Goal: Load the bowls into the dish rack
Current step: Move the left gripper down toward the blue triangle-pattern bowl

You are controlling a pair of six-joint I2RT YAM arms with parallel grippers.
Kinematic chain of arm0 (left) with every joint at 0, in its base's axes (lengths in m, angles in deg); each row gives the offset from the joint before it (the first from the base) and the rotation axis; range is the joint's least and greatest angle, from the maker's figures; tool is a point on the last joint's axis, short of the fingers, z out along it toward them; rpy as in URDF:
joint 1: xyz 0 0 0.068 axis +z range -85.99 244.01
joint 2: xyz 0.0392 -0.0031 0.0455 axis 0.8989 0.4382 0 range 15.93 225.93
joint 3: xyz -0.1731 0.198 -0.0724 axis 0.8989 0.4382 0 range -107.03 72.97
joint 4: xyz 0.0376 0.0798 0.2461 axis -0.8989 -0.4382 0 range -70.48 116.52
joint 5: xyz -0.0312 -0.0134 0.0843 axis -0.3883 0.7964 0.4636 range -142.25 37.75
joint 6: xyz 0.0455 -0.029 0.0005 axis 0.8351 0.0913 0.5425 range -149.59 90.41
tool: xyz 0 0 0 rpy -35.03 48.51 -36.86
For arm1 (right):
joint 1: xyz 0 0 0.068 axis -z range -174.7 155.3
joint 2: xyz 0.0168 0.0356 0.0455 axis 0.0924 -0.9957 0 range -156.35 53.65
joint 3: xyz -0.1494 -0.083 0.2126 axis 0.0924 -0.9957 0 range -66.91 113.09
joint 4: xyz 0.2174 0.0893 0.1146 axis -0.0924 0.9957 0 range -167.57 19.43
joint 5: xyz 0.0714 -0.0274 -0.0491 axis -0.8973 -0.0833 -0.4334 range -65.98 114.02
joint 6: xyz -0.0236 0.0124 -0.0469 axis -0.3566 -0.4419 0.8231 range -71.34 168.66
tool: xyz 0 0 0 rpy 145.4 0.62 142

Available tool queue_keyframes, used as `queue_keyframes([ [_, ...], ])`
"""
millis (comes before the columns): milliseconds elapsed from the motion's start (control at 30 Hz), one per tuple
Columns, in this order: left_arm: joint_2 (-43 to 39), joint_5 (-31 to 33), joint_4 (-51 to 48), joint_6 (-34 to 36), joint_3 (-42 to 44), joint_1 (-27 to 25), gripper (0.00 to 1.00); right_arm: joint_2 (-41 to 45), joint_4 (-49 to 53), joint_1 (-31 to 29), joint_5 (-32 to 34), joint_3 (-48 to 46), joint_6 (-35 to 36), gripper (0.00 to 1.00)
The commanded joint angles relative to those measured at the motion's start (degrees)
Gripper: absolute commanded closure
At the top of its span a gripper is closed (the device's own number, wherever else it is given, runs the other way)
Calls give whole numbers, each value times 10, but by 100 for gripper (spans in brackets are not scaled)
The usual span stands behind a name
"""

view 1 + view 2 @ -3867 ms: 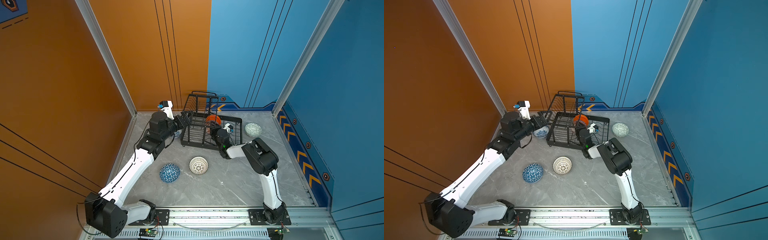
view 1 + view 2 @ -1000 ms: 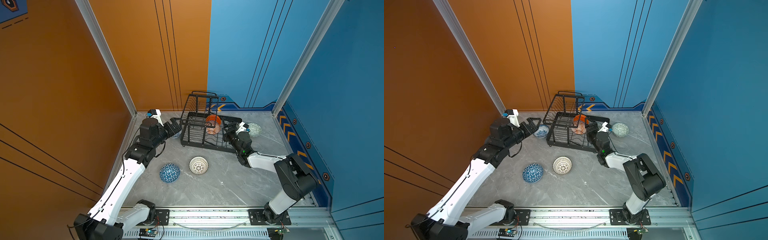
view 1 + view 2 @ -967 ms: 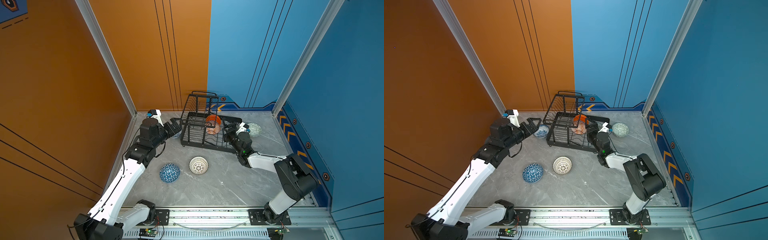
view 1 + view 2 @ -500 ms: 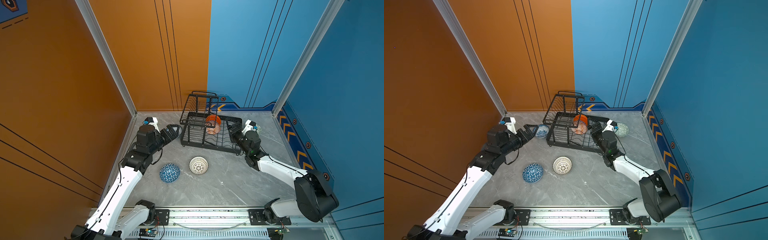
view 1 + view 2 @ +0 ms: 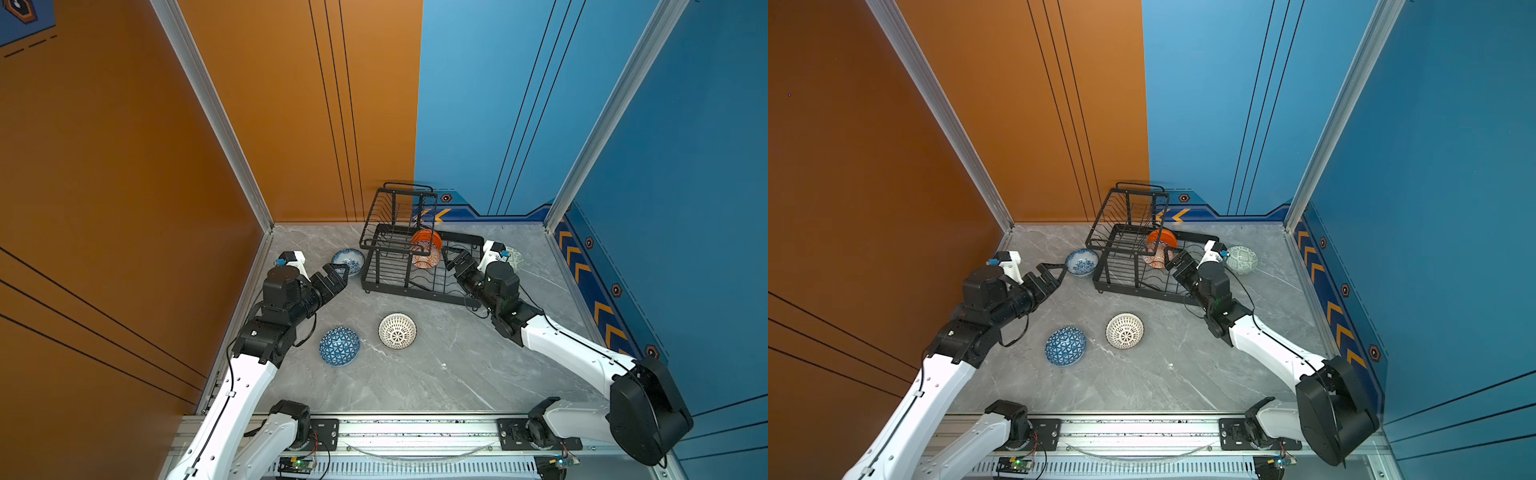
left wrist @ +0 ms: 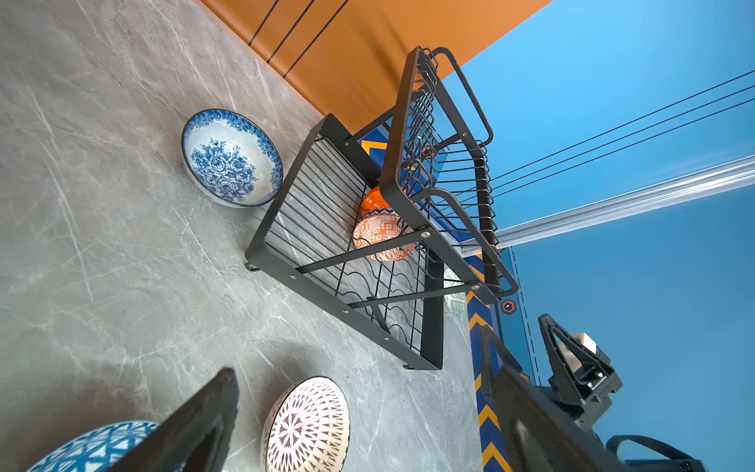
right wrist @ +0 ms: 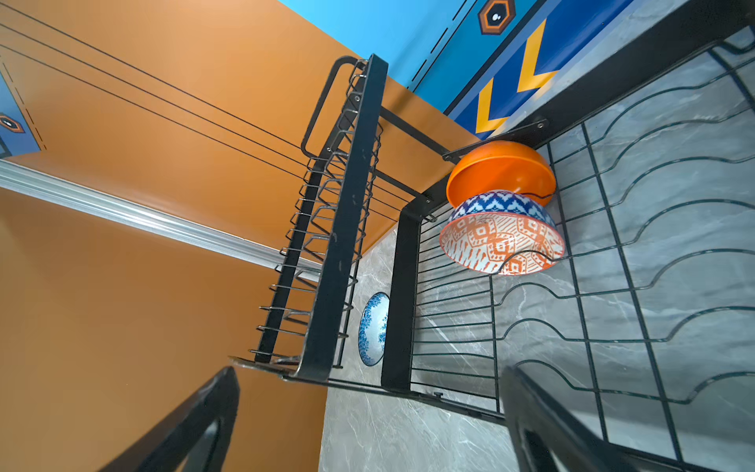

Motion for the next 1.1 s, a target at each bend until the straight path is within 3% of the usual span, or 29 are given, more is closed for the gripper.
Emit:
queue_keyframes([
  [0, -11, -19, -17, -5, 12, 8, 2, 14, 37, -8, 10, 22, 30, 0],
  [1067, -65, -34, -99, -1, 59, 37, 2, 86, 124, -17, 32, 19, 88, 0],
])
